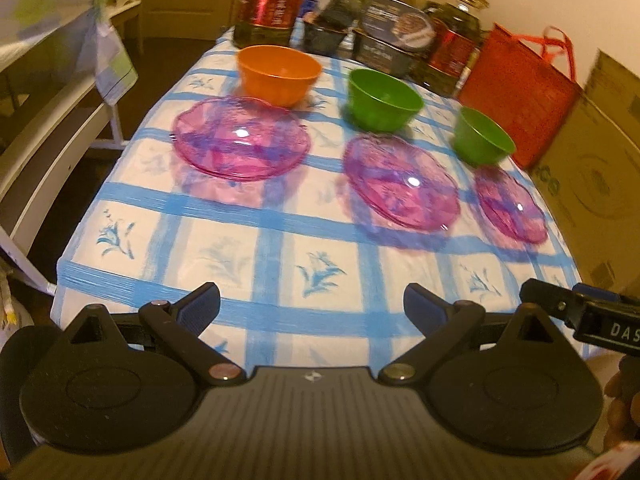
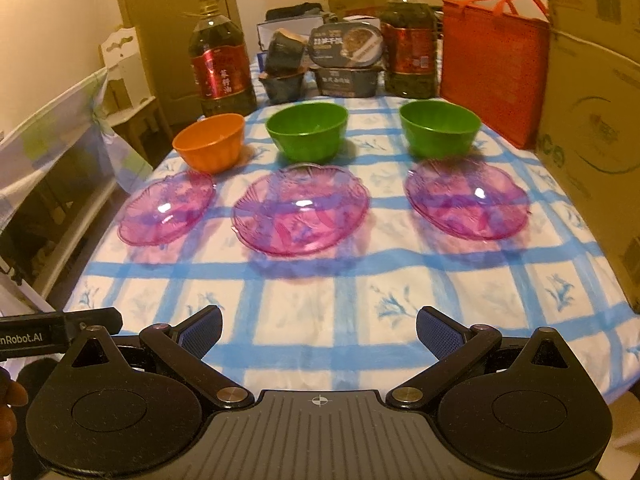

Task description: Organize plates and bowls

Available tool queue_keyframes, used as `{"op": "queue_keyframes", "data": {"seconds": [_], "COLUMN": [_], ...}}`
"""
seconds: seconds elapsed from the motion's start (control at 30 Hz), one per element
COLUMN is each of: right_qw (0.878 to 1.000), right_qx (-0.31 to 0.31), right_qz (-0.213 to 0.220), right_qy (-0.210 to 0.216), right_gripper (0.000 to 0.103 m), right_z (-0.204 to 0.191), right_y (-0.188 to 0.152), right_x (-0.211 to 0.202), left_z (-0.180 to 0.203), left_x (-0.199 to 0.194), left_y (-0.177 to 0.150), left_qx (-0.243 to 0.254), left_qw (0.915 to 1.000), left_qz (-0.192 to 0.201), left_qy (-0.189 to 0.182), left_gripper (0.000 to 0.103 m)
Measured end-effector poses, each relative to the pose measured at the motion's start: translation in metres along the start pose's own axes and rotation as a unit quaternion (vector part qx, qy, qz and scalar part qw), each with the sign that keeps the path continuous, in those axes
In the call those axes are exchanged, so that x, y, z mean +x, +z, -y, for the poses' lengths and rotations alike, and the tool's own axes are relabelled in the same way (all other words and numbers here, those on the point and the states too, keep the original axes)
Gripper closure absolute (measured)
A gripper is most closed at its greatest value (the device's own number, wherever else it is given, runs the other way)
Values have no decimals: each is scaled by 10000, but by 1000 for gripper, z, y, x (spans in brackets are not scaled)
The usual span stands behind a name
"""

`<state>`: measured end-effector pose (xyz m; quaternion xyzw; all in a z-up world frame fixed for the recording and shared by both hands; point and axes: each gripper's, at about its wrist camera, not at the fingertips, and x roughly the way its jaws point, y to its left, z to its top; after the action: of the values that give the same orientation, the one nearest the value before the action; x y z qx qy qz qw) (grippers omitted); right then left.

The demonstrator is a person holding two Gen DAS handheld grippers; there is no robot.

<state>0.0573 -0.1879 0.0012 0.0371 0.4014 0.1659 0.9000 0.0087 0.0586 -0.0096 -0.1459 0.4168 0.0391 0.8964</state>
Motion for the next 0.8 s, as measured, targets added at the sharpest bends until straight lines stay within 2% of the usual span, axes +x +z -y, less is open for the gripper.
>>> {"op": "queue_keyframes", "data": {"seconds": [0.23, 0.4, 0.57, 0.73, 0.77, 0.8], "right_qw": [9990, 9983, 9986, 9988, 9988, 9988], "right_qx": [-213, -125, -188, -155, -117, -83], "right_qz": [90, 1, -102, -72, -60, -42], "right_qy": [370, 565, 493, 461, 466, 483], "right_gripper": [1, 1, 1, 1, 1, 10], "right_z": [-34, -59, -85, -101, -103, -106], "right_y": [17, 34, 53, 65, 69, 72], "right_x": [32, 66, 107, 142, 150, 156], "left_z": [-46, -84, -122, -152, -156, -159], "left_x": [14, 23, 43, 67, 72, 77], "left_y": [30, 55, 80, 102, 106, 110], "left_qx": [-287, -356, -434, -495, -474, -436], "left_qw": [9995, 9992, 9983, 9980, 9982, 9984], "left_qz": [41, 145, 179, 267, 257, 249], "left_qy": [-108, 124, 337, 272, 265, 265], "left_gripper": [5, 5, 5, 7, 7, 9]}}
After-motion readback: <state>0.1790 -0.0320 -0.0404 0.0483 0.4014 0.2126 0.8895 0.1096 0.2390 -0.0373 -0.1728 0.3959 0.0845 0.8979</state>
